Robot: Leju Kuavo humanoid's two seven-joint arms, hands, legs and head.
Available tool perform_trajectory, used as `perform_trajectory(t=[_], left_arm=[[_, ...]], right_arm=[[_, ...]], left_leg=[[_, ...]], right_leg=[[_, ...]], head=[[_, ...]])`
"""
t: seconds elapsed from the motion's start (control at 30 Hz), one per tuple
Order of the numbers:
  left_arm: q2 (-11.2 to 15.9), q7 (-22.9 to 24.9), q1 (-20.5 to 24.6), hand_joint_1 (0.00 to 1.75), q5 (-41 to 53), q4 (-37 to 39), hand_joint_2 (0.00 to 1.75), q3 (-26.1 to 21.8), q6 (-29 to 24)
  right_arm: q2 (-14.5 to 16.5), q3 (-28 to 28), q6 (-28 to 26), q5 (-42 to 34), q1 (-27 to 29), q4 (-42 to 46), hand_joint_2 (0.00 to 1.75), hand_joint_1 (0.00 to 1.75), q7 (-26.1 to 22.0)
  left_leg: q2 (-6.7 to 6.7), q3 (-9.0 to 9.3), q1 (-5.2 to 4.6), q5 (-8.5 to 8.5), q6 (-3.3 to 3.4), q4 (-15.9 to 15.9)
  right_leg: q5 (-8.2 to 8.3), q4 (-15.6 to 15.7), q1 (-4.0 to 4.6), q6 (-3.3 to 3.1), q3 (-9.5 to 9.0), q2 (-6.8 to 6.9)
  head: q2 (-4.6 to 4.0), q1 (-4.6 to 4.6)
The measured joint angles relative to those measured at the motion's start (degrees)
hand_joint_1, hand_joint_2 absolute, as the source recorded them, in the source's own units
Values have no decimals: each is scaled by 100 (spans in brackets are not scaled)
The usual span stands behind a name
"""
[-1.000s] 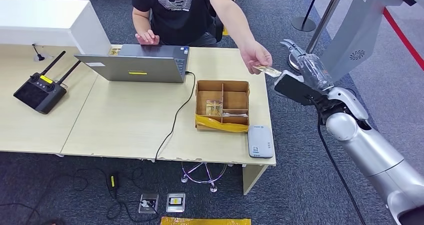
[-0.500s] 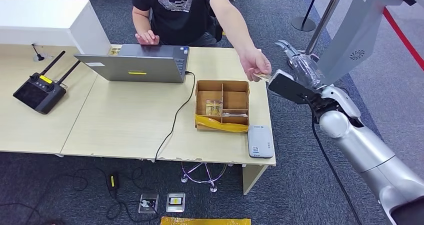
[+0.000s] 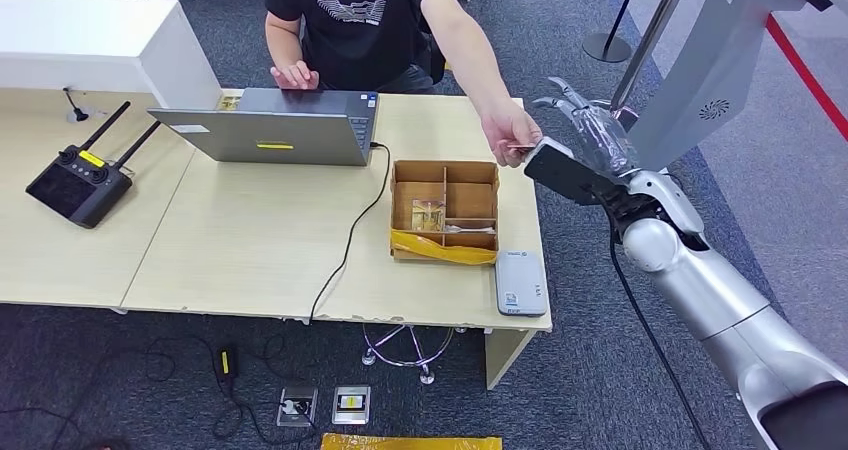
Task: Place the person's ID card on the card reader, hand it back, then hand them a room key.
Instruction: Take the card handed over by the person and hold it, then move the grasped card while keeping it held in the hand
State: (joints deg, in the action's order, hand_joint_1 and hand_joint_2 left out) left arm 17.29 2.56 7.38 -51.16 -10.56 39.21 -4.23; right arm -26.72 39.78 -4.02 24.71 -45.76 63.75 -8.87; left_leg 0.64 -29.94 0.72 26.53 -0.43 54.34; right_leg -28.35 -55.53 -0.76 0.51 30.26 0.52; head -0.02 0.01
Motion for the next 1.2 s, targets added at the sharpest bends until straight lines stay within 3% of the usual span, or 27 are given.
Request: perform_trajectory(t=[0.43, 1.2], left_arm=[[-2, 94, -1, 0, -150, 0, 0, -2, -89], [0, 94, -8, 0, -178, 0, 0, -2, -56]], right_arm=[[451, 15, -202, -35, -322, -642, 175, 175, -464], [612, 64, -252, -85, -424, -1107, 175, 175, -515]], left_leg=[[-2, -2, 1, 0, 0, 1], [-2, -3, 2, 0, 0, 4]], right_leg=[[0, -2, 2, 0, 3, -3], [0, -3, 2, 0, 4, -4]], head=[[0, 1], [0, 1]])
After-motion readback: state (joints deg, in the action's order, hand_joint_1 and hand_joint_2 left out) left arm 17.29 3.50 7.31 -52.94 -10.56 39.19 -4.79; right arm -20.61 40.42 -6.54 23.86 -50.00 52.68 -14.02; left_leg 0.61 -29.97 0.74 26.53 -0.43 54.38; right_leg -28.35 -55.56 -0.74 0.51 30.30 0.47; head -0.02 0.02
